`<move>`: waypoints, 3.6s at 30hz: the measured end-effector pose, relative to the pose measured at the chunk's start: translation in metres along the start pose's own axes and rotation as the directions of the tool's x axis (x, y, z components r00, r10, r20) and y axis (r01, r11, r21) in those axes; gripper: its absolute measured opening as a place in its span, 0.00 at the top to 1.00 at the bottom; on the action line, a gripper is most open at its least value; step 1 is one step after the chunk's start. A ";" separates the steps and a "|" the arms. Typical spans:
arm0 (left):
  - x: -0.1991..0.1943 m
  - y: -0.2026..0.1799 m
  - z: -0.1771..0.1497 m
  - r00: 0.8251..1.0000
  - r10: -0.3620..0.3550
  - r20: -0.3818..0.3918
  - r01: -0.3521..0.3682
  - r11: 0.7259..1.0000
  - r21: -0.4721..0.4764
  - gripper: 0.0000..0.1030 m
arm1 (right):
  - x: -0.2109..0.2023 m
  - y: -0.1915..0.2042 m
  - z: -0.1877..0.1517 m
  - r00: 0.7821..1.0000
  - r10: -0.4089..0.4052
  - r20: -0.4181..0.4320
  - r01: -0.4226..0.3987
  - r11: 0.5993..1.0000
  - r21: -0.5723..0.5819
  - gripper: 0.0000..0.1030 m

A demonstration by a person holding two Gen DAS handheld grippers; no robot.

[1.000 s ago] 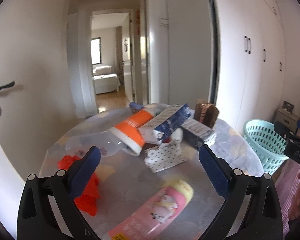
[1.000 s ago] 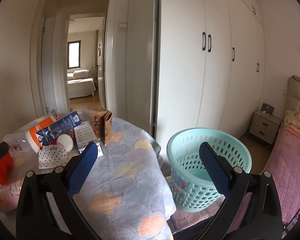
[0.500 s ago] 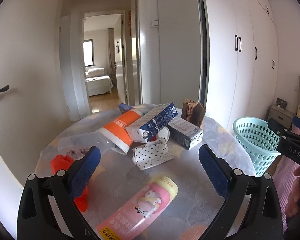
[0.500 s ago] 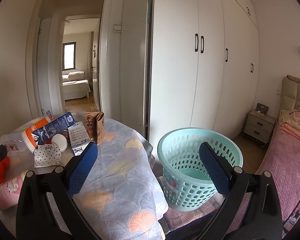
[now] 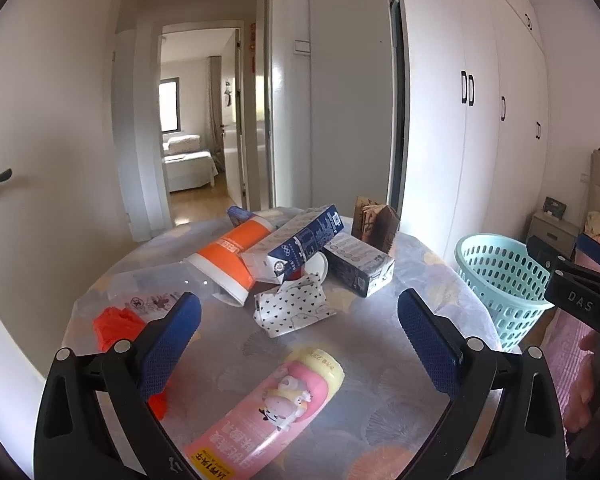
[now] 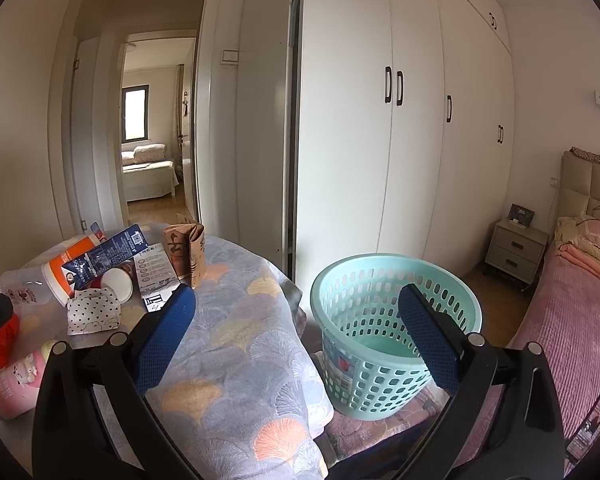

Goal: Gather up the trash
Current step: 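Approach the table with both tools open, then grasp the pink bottle with the left tool while the right tool grasps the white milk carton, then carry the pink bottle and white carton to the green basket and release both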

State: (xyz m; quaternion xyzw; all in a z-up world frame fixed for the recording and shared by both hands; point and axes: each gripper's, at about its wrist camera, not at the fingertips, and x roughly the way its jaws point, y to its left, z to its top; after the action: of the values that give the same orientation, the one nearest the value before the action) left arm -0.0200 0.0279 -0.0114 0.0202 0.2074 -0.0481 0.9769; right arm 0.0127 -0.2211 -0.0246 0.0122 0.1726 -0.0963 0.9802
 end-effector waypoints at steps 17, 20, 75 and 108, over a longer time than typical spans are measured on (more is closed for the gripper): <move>-0.005 -0.004 0.002 1.000 -0.021 0.018 0.021 1.000 -0.003 0.07 | -0.002 -0.003 0.000 1.000 0.003 -0.005 -0.003 1.000 0.013 0.06; -0.006 -0.002 0.002 1.000 -0.024 0.019 0.024 1.000 -0.012 0.07 | -0.003 -0.002 -0.001 1.000 0.005 -0.002 -0.005 1.000 0.010 0.07; 0.061 0.039 -0.051 0.906 -0.115 -0.408 0.136 0.991 0.021 0.51 | 0.206 0.143 0.009 0.816 0.371 -0.443 -0.465 0.876 -0.125 0.28; 0.079 -0.006 -0.029 0.912 -0.202 -0.357 0.209 0.978 -0.020 0.51 | 0.121 0.048 -0.042 0.775 0.399 -0.491 -0.436 0.899 0.042 0.38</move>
State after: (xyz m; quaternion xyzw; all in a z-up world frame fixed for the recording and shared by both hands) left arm 0.0392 0.0171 -0.0702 0.0157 0.3819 -0.1480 0.9122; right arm 0.1193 -0.1934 -0.1059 0.0377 0.4102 0.1362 0.9010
